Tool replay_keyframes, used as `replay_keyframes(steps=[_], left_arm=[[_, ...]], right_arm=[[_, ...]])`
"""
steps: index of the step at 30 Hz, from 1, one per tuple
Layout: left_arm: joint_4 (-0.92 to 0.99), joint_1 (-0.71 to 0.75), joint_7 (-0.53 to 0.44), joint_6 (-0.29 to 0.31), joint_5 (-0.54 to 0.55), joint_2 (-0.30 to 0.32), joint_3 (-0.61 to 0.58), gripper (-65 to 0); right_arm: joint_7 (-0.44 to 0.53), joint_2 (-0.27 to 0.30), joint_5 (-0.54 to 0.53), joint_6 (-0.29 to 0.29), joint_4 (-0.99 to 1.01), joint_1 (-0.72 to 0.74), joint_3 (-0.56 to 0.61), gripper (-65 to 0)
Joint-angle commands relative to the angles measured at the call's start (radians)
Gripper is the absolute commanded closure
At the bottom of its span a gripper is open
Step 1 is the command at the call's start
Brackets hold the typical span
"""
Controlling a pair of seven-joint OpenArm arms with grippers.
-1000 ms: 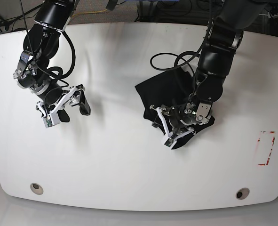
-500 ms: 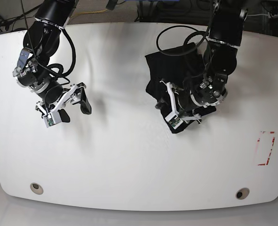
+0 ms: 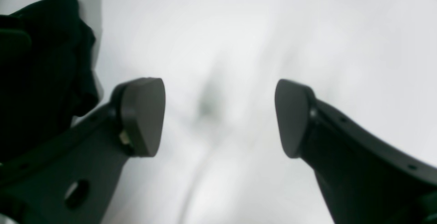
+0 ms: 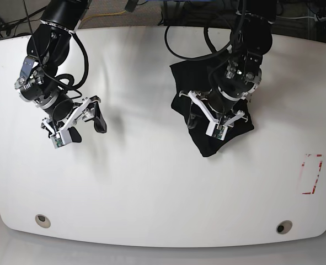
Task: Fold the T-shirt properly
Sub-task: 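Press and tuck the folded bundle with the left gripper, then carry the folded T-shirt off the table edge with the left gripper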
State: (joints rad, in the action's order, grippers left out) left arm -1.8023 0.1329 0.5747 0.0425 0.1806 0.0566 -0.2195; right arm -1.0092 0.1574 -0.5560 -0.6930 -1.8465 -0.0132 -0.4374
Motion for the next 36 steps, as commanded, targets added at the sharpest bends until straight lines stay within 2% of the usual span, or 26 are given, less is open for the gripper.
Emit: replay_keyframes(steps=[1,2,4,7,9,12,15,21,27,30,34,36], left_arm=[[-0.021,0.034,-0.115,-0.114,-0.028,-0.041,0.005,-26.1],[-0.02,0.052,-0.161,-0.154,-0.057,-0.051,0.002,-26.1],[0.002,0.08,-0.236,-0.189,-0.12,-0.067,-0.033,-26.1],[0.045,0.107,-0.321,-0.2,-0.207,-0.074,-0.079,-26.1],[0.082,0.138,-0.361,-0.229,-0.263,-0.097,-0.094,-26.1],[0.128,0.159,-0.405,-0.321,-0.318,-0.114,-0.1,-26.1],[0.16,0.173,-0.477,-0.39,-0.343,-0.117,-0.1,-26.1],[0.186,0.215,-0.559,-0.47,-0.347,-0.113,-0.097,-26.1],[0.309,0.21,-0.557,-0.458,-0.344,-0.094,-0.096,-26.3],[0.335,0.21,-0.557,-0.407,-0.338,-0.037,-0.085,-26.3],[0.355,0.198,-0.557,-0.33,-0.257,0.024,0.025,-26.3],[0.384,0.182,-0.556,-0.247,-0.204,0.068,0.098,-26.3]], right_arm=[[0.022,0.009,-0.017,-0.005,-0.014,0.015,-0.004,-47.4],[0.022,0.009,-0.017,-0.005,-0.014,0.015,-0.002,-47.4],[0.022,0.008,-0.017,-0.005,-0.014,0.015,0.001,-47.4],[0.022,0.006,-0.017,-0.005,-0.014,0.019,0.002,-47.4],[0.017,0.006,-0.017,-0.005,-0.018,0.014,0.002,-47.4],[0.006,0.006,-0.017,-0.005,-0.012,0.02,-0.001,-47.4],[0.005,0.006,-0.017,-0.005,-0.014,0.022,0.001,-47.4],[0.005,0.006,-0.017,-0.005,-0.014,0.017,0.001,-47.4],[0.003,0.006,-0.017,-0.005,-0.018,0.017,0.002,-47.4],[0.003,0.006,-0.019,-0.005,-0.018,0.019,0.002,-47.4],[0.003,0.006,-0.019,-0.005,-0.022,0.022,0.002,-47.4],[0.003,0.006,-0.019,-0.005,-0.022,0.022,0.002,-47.4]])
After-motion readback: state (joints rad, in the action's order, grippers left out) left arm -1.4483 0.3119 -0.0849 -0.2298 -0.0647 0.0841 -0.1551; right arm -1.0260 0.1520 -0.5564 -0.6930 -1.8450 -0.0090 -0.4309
